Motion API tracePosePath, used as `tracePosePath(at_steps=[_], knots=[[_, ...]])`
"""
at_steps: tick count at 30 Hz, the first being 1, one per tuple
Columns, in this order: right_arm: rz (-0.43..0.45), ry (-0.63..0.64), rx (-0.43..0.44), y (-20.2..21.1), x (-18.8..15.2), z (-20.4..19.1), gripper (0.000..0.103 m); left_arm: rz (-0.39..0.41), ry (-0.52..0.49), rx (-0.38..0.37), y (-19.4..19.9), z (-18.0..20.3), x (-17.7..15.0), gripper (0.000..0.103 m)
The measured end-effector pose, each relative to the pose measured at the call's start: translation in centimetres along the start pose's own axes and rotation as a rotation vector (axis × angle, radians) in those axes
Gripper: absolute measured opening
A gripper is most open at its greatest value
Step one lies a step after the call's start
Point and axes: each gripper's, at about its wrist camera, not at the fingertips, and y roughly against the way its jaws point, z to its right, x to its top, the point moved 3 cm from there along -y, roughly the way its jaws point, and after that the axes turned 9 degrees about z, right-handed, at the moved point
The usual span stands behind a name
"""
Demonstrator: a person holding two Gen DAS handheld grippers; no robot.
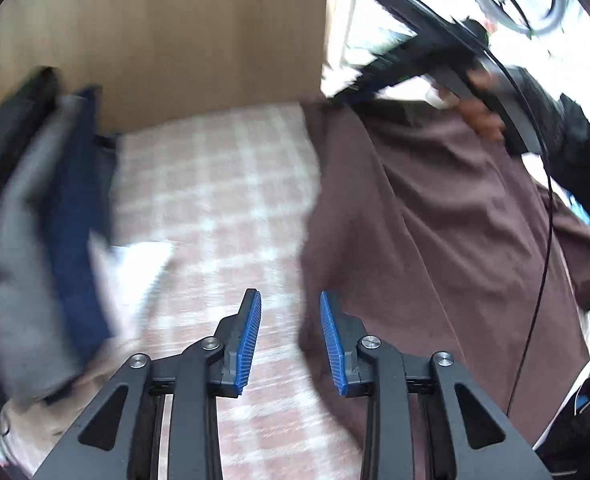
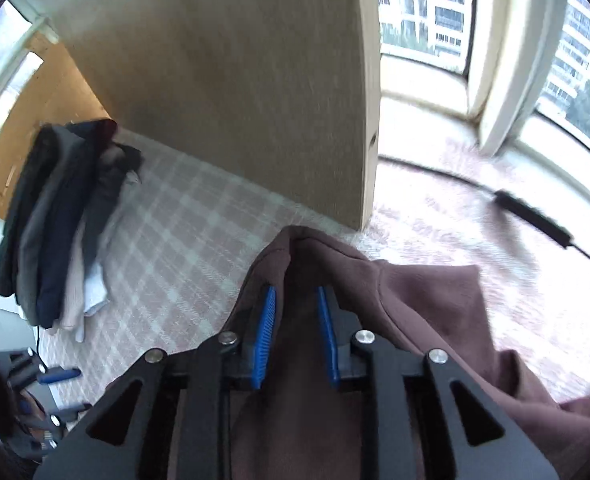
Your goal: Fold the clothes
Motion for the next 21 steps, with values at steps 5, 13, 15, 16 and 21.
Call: tracePosePath(at_steps=[5, 13, 15, 16, 21], knots=[[-0.028, 0.132, 0.123, 3.3, -3.9, -5.4, 0.022, -0.001, 0.055, 0.024, 4.9, -1.6, -2.3, 0.029], [-0.245, 0.235, 0.215, -2.3, -12.2, -13.8, 0.022, -0.115, 0.269, -0.008, 11.4, -0.6, -12.3, 0.029], [-0.229, 0.214, 0.173, -2.8, -12.4, -13.7, 0.016, -0.141, 0.348, -0.052, 12.1, 0.9, -15.2, 0.029], [-0.221, 0.195, 0.159, -2.9, -12.4, -13.6, 0.016, -0.151, 0.367, -0.075, 12.0, 2.2, -16.5, 0.029], [-0.194, 0.198, 0.144, 0.2, -13.3, -15.3, 0.019, -0.096, 0.357, -0.136, 11.2, 7.8, -18.7, 0.028]])
